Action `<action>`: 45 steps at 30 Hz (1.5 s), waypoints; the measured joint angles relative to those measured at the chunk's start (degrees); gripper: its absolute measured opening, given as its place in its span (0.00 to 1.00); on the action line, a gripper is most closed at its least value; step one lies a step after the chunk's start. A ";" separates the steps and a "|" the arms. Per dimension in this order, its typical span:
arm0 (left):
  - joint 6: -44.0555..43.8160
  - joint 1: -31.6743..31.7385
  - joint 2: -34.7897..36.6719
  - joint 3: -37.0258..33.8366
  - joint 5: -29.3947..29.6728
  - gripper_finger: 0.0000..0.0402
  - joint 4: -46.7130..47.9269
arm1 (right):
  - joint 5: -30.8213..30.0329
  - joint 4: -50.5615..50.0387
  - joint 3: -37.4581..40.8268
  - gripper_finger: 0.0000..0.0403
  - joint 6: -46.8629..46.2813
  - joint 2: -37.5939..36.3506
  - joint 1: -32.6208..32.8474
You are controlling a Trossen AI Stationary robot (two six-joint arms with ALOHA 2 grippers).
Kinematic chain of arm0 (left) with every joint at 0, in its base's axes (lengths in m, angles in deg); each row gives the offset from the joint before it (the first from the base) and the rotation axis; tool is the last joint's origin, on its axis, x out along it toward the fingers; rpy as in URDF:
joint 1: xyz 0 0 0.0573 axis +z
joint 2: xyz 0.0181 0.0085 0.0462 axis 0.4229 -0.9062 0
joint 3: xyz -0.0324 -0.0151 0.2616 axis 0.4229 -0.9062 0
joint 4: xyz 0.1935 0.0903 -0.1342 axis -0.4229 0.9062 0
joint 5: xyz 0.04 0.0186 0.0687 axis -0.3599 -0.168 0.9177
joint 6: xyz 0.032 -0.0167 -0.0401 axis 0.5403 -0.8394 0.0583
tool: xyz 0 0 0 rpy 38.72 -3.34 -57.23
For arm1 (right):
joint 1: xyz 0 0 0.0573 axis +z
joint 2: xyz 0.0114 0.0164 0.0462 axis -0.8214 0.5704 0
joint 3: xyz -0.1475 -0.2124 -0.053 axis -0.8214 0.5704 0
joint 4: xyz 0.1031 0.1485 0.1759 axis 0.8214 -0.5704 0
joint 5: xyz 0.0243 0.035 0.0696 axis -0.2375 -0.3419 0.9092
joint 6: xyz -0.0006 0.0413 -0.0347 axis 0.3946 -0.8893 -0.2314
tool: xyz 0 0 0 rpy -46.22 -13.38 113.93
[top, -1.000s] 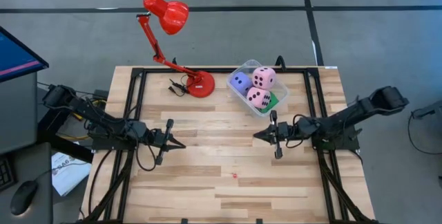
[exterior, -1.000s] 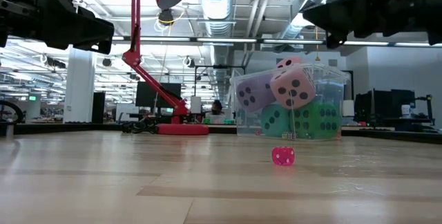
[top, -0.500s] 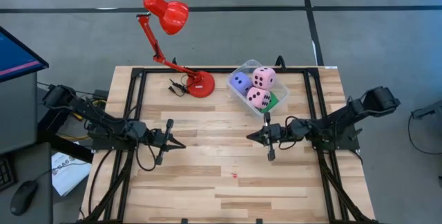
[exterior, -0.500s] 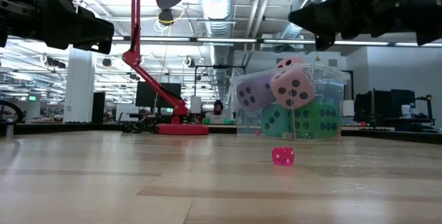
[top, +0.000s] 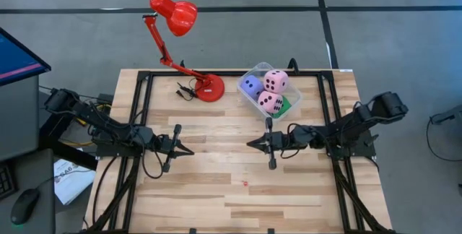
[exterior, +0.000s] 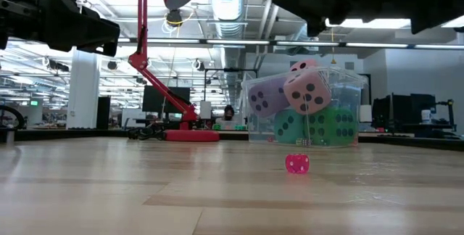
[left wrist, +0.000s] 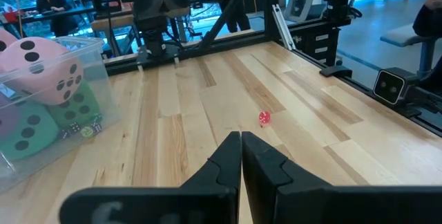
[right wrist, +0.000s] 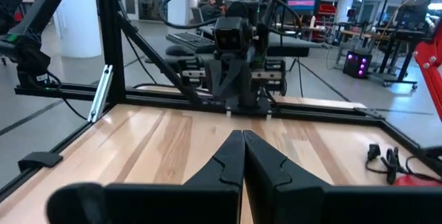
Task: Pick & Place Dice
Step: Put the small pink dice into the transparent bin
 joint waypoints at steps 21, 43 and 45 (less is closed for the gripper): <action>0.00 -0.01 0.00 0.00 -0.01 0.00 0.04 | 0.00 -3.94 -1.41 0.00 2.52 0.58 4.68; 0.01 0.00 0.00 0.00 -0.01 0.00 0.07 | -6.25 -30.72 -15.85 0.00 -5.23 0.58 9.47; 0.02 -0.01 0.00 0.00 0.01 0.00 0.07 | -6.27 -30.58 -16.23 0.00 -5.23 0.58 9.47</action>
